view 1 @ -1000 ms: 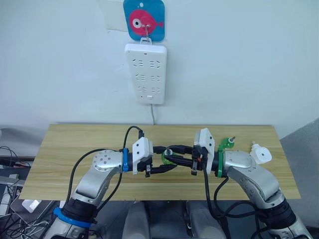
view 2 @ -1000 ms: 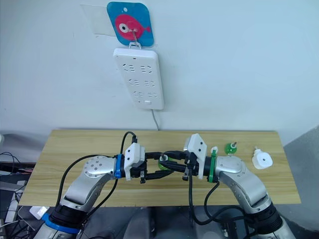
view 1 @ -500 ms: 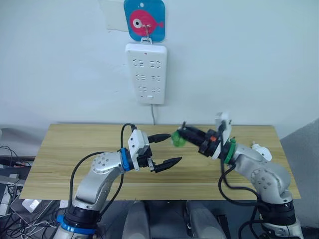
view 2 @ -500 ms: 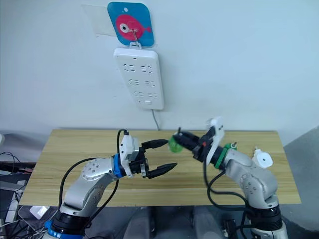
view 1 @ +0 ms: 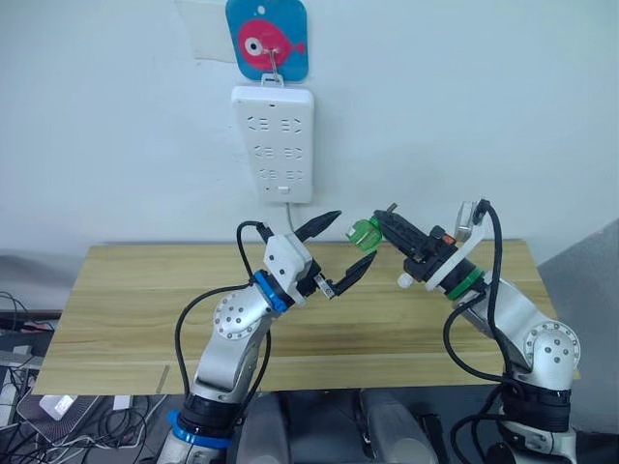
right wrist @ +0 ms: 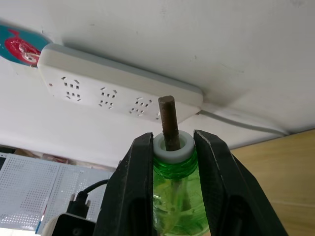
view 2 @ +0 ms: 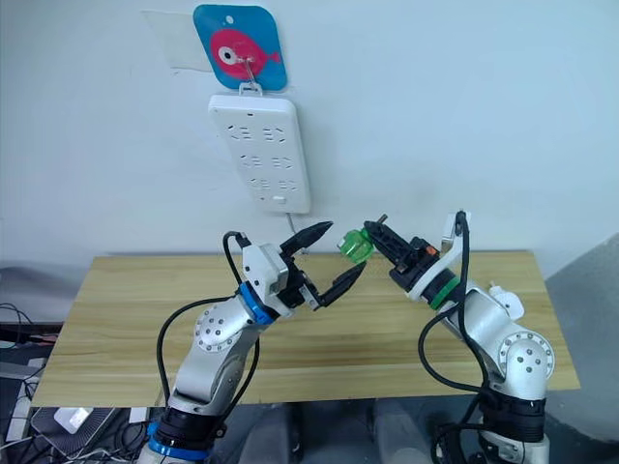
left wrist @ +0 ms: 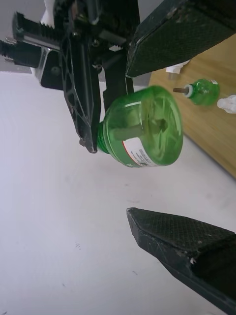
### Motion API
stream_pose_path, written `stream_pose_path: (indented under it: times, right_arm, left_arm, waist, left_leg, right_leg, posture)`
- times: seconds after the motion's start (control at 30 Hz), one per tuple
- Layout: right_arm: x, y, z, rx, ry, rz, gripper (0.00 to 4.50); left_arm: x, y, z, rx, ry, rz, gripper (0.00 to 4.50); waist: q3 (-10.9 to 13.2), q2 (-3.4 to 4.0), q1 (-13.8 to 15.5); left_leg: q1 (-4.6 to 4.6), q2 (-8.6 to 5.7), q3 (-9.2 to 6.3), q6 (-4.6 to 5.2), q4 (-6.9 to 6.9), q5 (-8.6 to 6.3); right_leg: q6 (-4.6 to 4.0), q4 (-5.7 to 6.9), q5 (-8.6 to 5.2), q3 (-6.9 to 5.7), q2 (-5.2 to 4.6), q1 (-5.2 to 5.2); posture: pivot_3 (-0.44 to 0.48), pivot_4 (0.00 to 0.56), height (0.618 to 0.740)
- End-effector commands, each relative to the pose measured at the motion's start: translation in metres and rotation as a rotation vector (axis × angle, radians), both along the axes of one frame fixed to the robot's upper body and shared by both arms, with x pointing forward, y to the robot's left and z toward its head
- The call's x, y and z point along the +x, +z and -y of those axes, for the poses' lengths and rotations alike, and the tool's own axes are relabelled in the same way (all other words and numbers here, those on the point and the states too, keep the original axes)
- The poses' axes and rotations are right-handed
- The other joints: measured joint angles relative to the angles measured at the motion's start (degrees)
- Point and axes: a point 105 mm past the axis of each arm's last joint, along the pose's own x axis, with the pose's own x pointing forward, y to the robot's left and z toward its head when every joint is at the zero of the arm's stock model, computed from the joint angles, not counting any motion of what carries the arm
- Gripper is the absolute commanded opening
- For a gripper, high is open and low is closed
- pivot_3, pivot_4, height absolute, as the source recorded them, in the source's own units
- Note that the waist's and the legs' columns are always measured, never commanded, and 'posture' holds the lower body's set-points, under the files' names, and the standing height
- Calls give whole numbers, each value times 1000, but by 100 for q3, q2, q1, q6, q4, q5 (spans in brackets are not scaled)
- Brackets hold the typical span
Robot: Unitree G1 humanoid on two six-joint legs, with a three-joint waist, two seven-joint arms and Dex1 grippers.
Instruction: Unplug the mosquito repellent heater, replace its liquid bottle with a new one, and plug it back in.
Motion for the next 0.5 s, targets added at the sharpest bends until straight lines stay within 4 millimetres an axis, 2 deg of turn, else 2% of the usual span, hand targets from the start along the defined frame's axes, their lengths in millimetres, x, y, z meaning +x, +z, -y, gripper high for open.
stream_pose_path:
  times: [0.03, 0.4, 0.5]
  right_arm:
    - [-8, 16, -4, 32, 35, 45, 881]
    - [-11, 21, -7, 38, 60, 42, 881]
    - [-11, 22, -7, 42, 58, 41, 881]
  left_arm:
    - [-4, 9, 5, -12, -8, 63, 4500]
    - [-2, 10, 14, -40, -8, 77, 4500]
    - [-2, 7, 16, -39, -15, 68, 3884]
  waist:
    - [0, 0, -2]
    - [0, 0, -2]
    - [0, 0, -3]
  left_leg:
    - [0, 0, 0, -2, 0, 1]
    - [-1, 0, 1, -8, 0, 4]
    - [-1, 0, 1, -8, 0, 5]
  right_leg:
    - [0, 0, 0, 0, 0, 0]
    - [2, -2, -1, 0, 0, -1]
    - [2, -2, -1, 0, 0, -1]
  posture:
    - [-126, 245, 740]
    - [-136, 244, 740]
    - [-141, 246, 740]
